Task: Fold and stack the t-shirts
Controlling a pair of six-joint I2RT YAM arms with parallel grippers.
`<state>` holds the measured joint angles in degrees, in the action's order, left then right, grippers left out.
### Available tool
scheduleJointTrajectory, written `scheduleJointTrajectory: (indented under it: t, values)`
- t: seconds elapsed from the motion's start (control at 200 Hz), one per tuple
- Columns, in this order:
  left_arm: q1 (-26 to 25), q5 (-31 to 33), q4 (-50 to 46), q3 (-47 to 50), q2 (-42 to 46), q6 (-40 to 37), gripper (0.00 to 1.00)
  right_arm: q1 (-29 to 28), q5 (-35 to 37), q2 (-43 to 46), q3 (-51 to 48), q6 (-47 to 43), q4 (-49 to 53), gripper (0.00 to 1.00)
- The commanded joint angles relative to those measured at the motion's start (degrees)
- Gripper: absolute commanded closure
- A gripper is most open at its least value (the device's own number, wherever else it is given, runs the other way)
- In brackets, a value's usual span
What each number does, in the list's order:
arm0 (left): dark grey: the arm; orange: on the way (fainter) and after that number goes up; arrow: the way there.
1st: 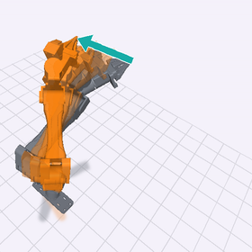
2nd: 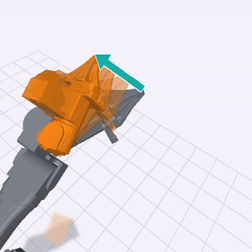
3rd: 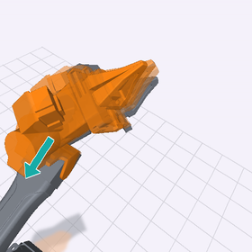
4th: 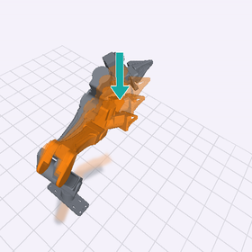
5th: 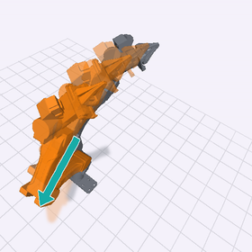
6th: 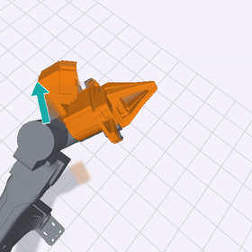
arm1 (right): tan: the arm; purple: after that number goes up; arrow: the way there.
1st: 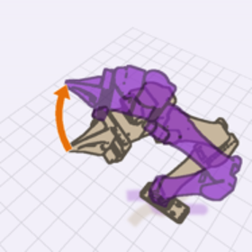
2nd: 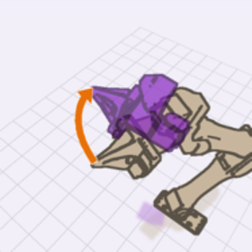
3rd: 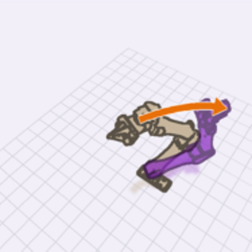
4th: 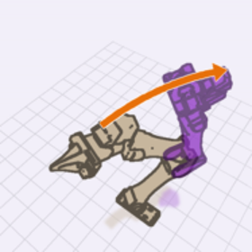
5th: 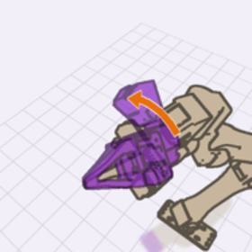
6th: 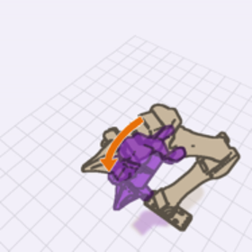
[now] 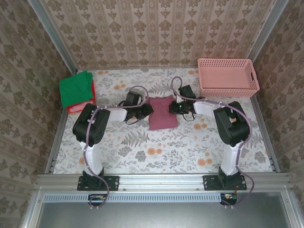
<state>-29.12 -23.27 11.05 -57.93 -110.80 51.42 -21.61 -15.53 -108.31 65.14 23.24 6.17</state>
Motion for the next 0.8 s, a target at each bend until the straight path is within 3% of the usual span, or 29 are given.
scheduleJointTrajectory:
  t: [0.0, 0.065, 0.135, 0.23, 0.385, 0.565, 0.655, 0.71, 0.795]
  values:
    - [-2.0, 2.2, -8.0, 1.8, 5.9, -4.9, 0.66, -0.9, 2.9, 7.4, -2.9, 1.2, -1.3, 0.65]
    - [-2.2, 4.5, -10.1, 1.6, 7.7, -6.7, 0.56, -0.9, 6.6, 9.1, -2.8, -0.6, 0.4, 0.48]
    - [-2.0, 6.1, -11.3, 0.6, 8.2, -8.5, 0.49, -0.4, 9.1, 8.8, -1.5, -1.8, 1.8, 0.39]
    - [-1.5, 6.3, -12.6, -2.9, 6.7, -10.0, 0.44, 0.1, 10.0, 6.3, 1.0, -1.2, 2.6, 0.37]
    - [-1.0, 6.2, -14.9, -9.6, 1.6, -11.6, 0.45, 0.3, 11.6, 1.6, 4.2, 1.0, 2.3, 0.38]
    - [-0.6, 6.1, -15.9, -13.9, -3.2, -12.0, 0.51, 0.5, 10.7, -2.3, 6.7, 1.8, 2.0, 0.52]
    - [-0.4, 6.1, -16.2, -15.8, -5.1, -12.1, 0.57, 0.5, 9.6, -3.3, 7.2, 2.0, 1.8, 0.66]
    - [-0.3, 5.8, -16.3, -16.8, -5.8, -12.0, 0.65, 0.5, 9.0, -3.2, 7.4, 2.0, 1.5, 0.77]
    - [-0.3, 5.4, -16.4, -17.6, -5.8, -12.0, 0.90, 0.6, 8.1, -2.3, 6.9, 2.1, 0.9, 0.93]
